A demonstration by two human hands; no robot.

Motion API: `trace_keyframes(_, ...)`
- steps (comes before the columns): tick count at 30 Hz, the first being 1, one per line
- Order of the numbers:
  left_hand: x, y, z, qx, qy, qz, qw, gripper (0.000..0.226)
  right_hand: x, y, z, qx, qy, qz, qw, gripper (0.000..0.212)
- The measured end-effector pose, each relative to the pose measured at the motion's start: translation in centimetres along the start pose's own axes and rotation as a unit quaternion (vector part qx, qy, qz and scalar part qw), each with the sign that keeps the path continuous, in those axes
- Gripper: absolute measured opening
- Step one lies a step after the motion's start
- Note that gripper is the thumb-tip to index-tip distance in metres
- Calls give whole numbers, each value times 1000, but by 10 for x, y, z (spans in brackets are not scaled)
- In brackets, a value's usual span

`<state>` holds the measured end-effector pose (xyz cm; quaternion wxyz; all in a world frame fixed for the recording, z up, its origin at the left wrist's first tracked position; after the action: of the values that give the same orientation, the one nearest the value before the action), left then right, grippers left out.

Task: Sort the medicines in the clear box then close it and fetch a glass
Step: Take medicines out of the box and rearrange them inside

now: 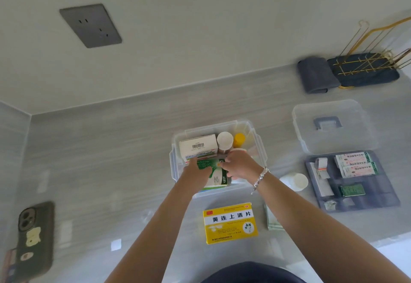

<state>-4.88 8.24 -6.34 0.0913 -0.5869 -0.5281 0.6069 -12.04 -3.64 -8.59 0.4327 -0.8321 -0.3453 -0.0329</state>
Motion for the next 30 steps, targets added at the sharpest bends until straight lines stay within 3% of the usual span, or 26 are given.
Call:
trace_keyframes(4, 0, -2, 0, -2, 19, 13, 1000, 56, -4, -3, -2, -27, 49, 4, 998, 23)
trace_keyframes(10, -7, -30, -5, 20, 55, 81, 995, 55, -6, -29, -14, -111, 52, -4, 992, 30)
trace_keyframes(14, -13, -50, -14, -54, 50, 153, 985, 60, -3, -53, -22, -185, 109, -5, 977, 38)
trace_keyframes(21, 0, -84, -3, -157, -129, 213, 956, 50, -15, -103, -19, -233, 332, -6, 914, 34)
trace_keyframes(24, 14, -96, 8, -174, -197, 230, 937, 47, -29, -120, -10, -241, 362, -17, 900, 28)
trace_keyframes(30, 45, -118, 29, -169, -229, 233, 930, 43, -53, -139, 15, -245, 373, -39, 894, 24)
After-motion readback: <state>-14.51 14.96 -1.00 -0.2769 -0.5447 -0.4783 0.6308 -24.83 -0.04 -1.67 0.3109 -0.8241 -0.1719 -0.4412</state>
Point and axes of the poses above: each hand's wrist, its own y-axis towards the middle knuckle, its own z-axis out of the palm, x = y × z, the point moved 1 cm from there along y, towards the middle knuckle, and after that the axes turned 12 degrees about -y, right-handed, at the moved point
